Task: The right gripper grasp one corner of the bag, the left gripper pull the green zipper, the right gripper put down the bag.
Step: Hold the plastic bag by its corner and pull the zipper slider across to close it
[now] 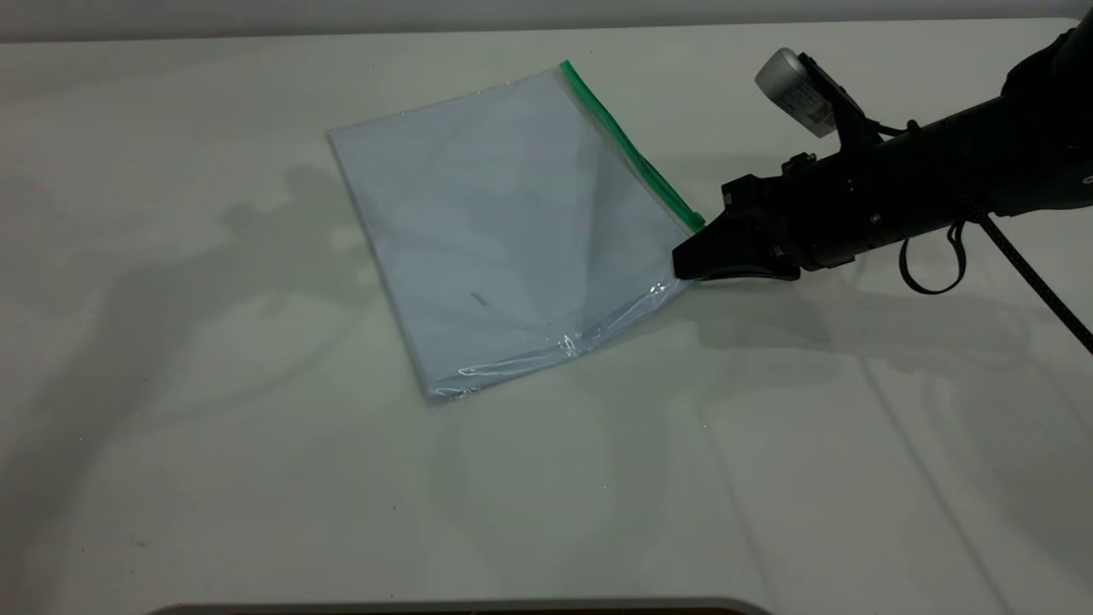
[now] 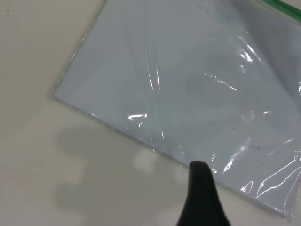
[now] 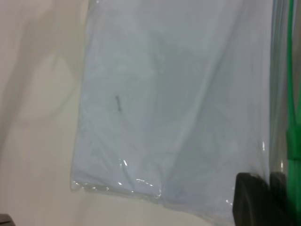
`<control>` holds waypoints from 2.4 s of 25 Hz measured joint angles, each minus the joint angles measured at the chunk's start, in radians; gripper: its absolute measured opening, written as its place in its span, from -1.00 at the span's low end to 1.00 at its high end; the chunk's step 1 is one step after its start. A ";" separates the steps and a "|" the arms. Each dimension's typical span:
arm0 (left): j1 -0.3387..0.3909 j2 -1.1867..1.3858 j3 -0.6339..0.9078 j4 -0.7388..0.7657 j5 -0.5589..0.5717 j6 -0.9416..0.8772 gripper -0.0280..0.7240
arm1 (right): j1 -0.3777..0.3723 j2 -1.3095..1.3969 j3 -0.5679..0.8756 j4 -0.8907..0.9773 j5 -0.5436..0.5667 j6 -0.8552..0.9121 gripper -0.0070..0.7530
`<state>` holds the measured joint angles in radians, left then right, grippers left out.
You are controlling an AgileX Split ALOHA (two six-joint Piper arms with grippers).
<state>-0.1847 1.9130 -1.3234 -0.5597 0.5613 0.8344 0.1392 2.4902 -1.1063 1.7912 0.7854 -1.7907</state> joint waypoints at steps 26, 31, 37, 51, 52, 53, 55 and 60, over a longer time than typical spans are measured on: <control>0.000 0.003 0.000 -0.017 0.032 0.420 0.64 | 0.113 -0.017 -0.694 -1.193 0.373 0.696 -0.91; 0.000 0.051 0.000 -0.150 0.028 0.646 0.64 | 0.122 -0.011 -0.694 -1.038 0.263 0.695 -0.91; 0.000 0.135 -0.012 -0.410 0.009 0.971 0.64 | 0.121 -0.010 -0.694 -0.933 0.124 0.697 -0.91; -0.001 0.331 -0.165 -0.761 0.050 1.033 0.64 | 0.121 -0.010 -0.694 -0.781 -0.006 0.671 -0.91; -0.001 0.339 -0.192 -0.732 0.061 0.972 0.64 | 0.121 -0.010 -0.694 -0.781 -0.006 0.671 -0.91; -0.001 0.342 -0.216 -0.691 0.075 0.907 0.64 | 0.121 -0.010 -0.694 -0.781 -0.006 0.671 -0.91; -0.001 0.343 -0.271 -0.582 0.104 0.774 0.64 | 0.121 -0.010 -0.694 -0.782 -0.006 0.671 -0.91; -0.001 0.353 -0.385 -0.229 0.243 0.486 0.64 | 0.121 -0.010 -0.693 -0.782 -0.003 0.667 -0.91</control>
<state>-0.1854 2.2663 -1.7080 -0.7884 0.8045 1.3204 0.2599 2.4797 -1.7994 1.0096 0.7825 -1.1238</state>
